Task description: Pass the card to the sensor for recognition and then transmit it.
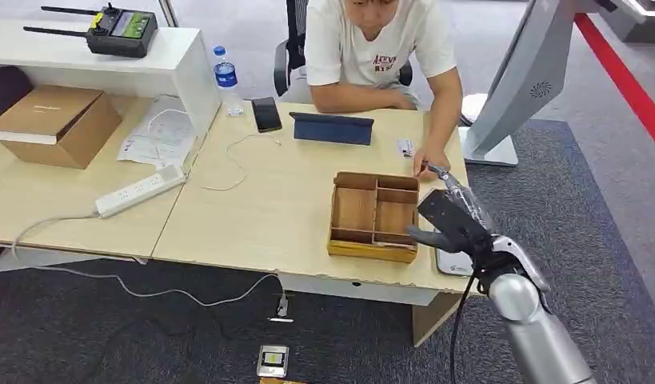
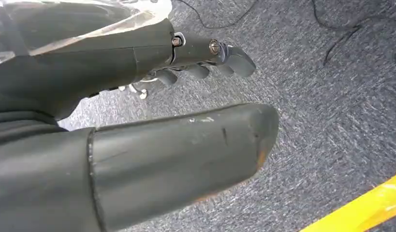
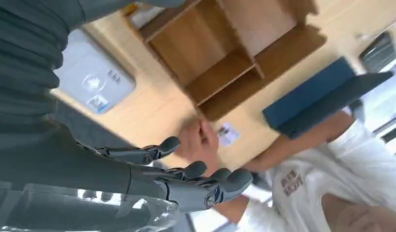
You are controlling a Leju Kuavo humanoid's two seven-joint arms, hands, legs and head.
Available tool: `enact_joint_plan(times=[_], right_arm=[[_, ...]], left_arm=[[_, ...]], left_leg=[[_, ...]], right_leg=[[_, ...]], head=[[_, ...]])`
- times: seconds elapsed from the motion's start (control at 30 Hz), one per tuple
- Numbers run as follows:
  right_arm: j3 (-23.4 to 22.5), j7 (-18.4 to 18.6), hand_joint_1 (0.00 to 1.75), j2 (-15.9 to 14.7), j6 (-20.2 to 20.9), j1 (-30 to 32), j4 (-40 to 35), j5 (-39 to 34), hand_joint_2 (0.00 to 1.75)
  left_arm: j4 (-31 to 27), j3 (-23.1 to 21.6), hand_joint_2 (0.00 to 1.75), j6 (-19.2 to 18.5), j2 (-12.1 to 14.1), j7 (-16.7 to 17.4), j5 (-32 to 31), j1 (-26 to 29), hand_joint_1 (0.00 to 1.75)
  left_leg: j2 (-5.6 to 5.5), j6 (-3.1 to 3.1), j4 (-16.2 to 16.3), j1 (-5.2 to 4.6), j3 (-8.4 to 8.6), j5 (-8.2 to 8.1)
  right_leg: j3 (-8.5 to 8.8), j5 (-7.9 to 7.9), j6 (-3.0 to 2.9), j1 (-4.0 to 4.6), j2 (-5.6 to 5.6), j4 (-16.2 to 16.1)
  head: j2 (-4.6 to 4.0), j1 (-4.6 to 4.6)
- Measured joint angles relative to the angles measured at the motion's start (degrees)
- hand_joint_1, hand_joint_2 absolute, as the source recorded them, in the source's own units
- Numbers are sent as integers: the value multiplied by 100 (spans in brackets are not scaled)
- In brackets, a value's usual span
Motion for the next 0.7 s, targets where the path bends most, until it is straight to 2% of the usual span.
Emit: enact_joint_plan(times=[0.07,0.13,0.27,0.43,0.7], right_arm=[[105,4,0,0,-514,46,-9,1046,175],[214,9,0,0,-861,82,4,1875,175],[418,-39,0,35,-1145,160,138,2548,175],[673,-85,0,123,-1258,218,321,3065,175],[901,-48,0,216,-1026,293,389,3218,175]], left_arm=[[0,0,0,0,-13,20,-42,-20,0],[0,0,0,-2,-20,42,-81,-40,0],[0,0,0,-20,-35,48,-116,-80,0],[0,0,0,-39,-57,57,-151,-99,0],[0,4,0,-55,-63,61,-127,-97,0]], left_leg=[[0,0,0,0,-1,0],[0,0,0,0,-1,0],[-1,0,-1,1,-2,0],[0,0,-1,1,-2,0],[0,0,-1,1,-4,0]], right_leg=[[0,0,0,0,0,0],[0,0,0,0,0,0],[0,0,0,0,0,0],[-1,-1,-1,0,0,0],[-1,-1,-1,0,0,0]], head=[[0,0],[0,0],[0,0],[0,-2],[0,0]])
